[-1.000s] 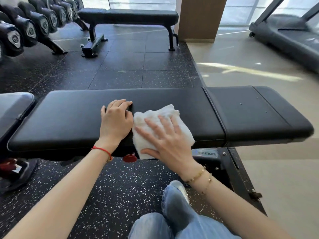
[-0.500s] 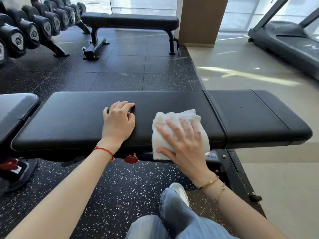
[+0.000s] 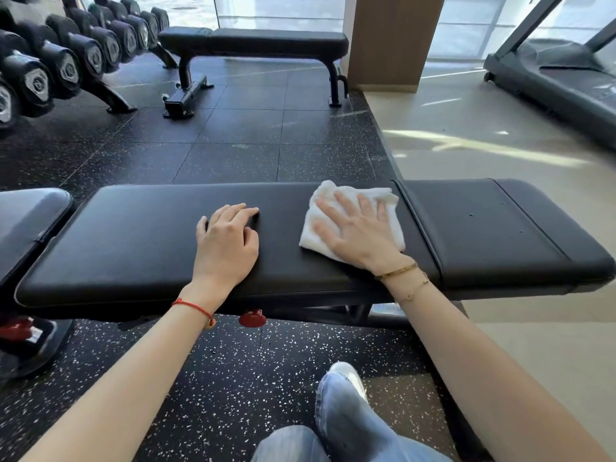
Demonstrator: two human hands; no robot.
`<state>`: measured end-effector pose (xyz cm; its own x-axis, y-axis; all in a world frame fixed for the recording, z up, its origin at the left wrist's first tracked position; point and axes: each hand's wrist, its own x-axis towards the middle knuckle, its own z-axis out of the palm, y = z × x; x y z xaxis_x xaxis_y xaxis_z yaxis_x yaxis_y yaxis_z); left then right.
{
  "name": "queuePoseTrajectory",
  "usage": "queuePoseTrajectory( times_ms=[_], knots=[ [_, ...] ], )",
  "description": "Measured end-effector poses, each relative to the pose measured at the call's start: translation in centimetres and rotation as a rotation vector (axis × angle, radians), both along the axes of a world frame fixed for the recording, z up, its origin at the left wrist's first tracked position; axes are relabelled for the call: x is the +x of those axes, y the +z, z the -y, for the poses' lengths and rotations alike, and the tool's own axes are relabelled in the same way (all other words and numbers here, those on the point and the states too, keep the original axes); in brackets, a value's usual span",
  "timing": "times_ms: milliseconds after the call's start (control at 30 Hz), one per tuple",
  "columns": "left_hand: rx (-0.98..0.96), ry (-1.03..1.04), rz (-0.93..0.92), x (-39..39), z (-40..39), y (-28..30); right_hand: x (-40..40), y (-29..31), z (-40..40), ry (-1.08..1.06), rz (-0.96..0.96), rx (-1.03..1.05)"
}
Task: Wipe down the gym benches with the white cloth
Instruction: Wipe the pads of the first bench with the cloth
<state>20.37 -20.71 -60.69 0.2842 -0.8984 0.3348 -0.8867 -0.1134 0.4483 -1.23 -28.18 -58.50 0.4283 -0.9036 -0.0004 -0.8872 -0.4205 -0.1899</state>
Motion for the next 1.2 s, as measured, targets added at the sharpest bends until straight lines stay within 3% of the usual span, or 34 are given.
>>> queuePoseTrajectory(
  times_ms=[200, 333, 467, 633, 800, 933, 1033, 1200],
  knots=[
    [0.003, -0.007, -0.013, 0.4, 0.0, 0.0, -3.5, -0.7, -5.0, 0.217, -0.013, -0.095],
    [0.036, -0.049, 0.018, 1.0, -0.2, 0.3, -5.1, -0.5, -1.9, 0.097, -0.041, -0.062],
    [0.060, -0.024, 0.064, 2.3, -1.0, 0.6, -0.9, 0.4, 3.0, 0.000, -0.027, -0.028],
    [0.045, 0.063, 0.121, 3.9, -2.4, 0.2, 3.6, -0.2, 0.2, 0.181, -0.068, -0.115],
    [0.033, 0.101, 0.136, 3.9, -2.8, -0.1, -1.8, -0.8, -5.9, 0.395, -0.074, -0.150],
    [0.019, 0.117, 0.124, 3.7, -2.9, -0.1, -5.2, 0.0, -4.5, 0.219, -0.186, -0.137],
    [0.028, 0.130, 0.125, 3.3, -2.8, 0.0, -2.6, 0.2, -4.7, 0.153, -0.148, -0.124],
    [0.024, 0.133, 0.117, 3.2, -2.8, 0.0, 2.9, -1.2, -8.7, 0.348, -0.193, -0.240]
  ],
)
